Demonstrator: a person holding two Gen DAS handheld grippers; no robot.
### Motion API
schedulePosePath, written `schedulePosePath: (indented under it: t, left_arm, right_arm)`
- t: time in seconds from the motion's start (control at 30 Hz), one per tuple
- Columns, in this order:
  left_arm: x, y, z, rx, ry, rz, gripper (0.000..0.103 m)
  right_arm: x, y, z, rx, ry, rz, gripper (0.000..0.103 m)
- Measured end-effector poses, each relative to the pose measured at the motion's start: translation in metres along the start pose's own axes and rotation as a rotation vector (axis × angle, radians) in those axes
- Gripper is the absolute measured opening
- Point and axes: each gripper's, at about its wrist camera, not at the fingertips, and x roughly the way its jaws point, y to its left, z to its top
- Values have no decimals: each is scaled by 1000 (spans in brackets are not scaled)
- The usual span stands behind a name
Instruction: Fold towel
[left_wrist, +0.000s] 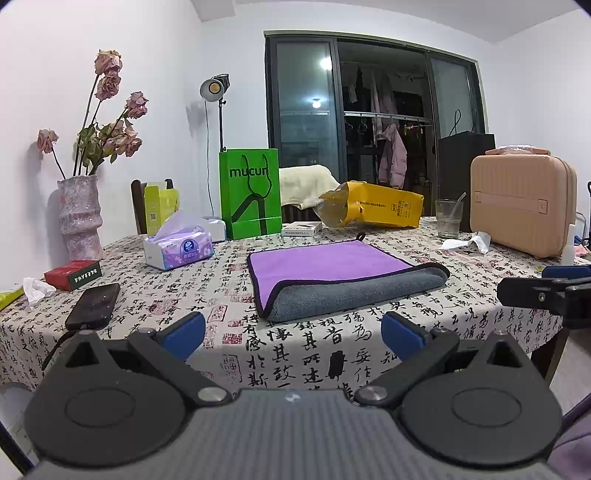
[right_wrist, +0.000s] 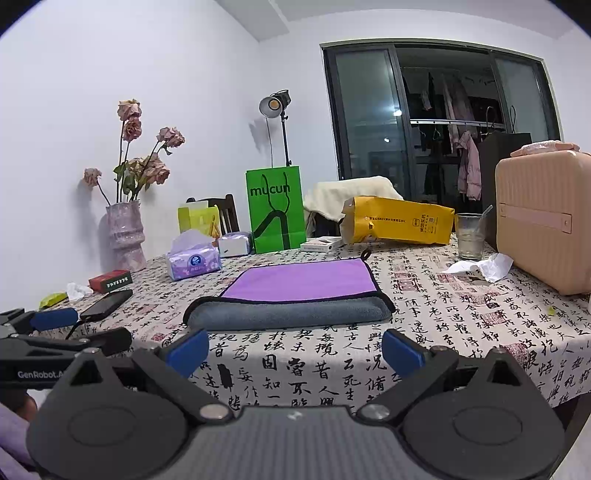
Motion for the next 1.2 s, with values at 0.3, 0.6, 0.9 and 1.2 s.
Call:
schedulePosePath:
  t: [0.3,0.6,0.9,1.2]
  left_arm:
    - [1,-1,-2,2,3,-2,103]
    - [1,-1,-2,2,3,-2,103]
    - [2,-2,-6,2,8,-1,103]
    - [13,4,-9,-1,31,18,103]
  right_arm:
    - [2,-2,-1,3,5,0,100]
    - [3,-1,-1,2,11,-2,101]
    - [4,-1,-1,1,15,-4,101]
    - [15,-2,-3,-19,23,-19,101]
